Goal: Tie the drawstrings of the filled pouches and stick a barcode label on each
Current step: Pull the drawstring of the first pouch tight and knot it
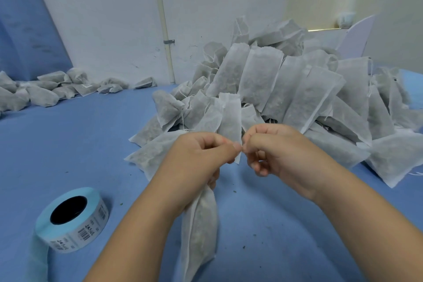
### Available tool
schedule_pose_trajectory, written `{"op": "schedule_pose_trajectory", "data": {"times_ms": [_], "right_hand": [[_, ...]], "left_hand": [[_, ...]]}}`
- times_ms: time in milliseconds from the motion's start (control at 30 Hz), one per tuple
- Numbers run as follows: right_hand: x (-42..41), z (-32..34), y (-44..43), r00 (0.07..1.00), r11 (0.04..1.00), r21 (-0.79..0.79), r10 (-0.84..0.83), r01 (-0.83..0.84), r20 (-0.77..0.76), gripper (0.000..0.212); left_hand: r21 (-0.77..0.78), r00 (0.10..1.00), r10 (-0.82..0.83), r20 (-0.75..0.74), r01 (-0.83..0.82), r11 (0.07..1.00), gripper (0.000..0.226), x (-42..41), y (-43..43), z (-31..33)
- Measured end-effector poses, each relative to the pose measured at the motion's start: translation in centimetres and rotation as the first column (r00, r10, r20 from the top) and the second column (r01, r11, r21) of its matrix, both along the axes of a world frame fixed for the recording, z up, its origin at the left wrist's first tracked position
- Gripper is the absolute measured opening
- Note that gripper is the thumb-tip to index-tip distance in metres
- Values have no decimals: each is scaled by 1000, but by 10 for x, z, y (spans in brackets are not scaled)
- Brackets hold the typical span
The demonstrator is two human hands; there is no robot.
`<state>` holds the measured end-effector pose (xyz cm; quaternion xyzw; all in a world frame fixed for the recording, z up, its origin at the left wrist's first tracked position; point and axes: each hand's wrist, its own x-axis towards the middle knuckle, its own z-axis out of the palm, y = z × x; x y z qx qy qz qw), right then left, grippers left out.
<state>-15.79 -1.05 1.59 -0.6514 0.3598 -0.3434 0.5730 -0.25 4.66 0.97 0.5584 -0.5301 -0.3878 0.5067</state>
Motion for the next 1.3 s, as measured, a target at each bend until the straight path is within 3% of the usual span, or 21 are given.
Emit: {"op": "schedule_pose_trajectory", "data": {"times_ms": [233,433,600,733,800,967,1067,1200,1300], "right_hand": [[-1,-1,0,984,997,-45,60,-68,-168,8],[-1,-1,0,974,994,-61,78,-92,-211,9],[-3,3,1,997,998,-21,60,-59,40,6],[0,2,4,947,976,162,89,-144,309,12],[2,1,5,928,953,223,116,-204,353,16],[1,5,9,996,996,41,77,-79,39,14],[-4,9,7,996,999,2,52,-52,-72,15],[-9,10,6,966,992,-121,7,-40,-258,18],[-11,10,7,969,943,-333,-89,8,-229,12]], "left_hand": [[49,993,34,-113,-28,998,20,-3,0,0],[218,949,-100,-298,169,961,20,-5,3,4],[197,911,-152,-383,241,950,26,-5,3,7],[113,907,-129,-401,189,975,30,-5,2,9],[95,883,-131,-452,193,976,25,-4,3,11],[144,832,-199,-517,314,939,23,-4,4,11],[186,819,-216,-531,362,914,17,-7,5,11],[200,929,-128,-347,207,958,36,-5,3,7],[195,937,-85,-340,158,968,41,-2,3,8]]}}
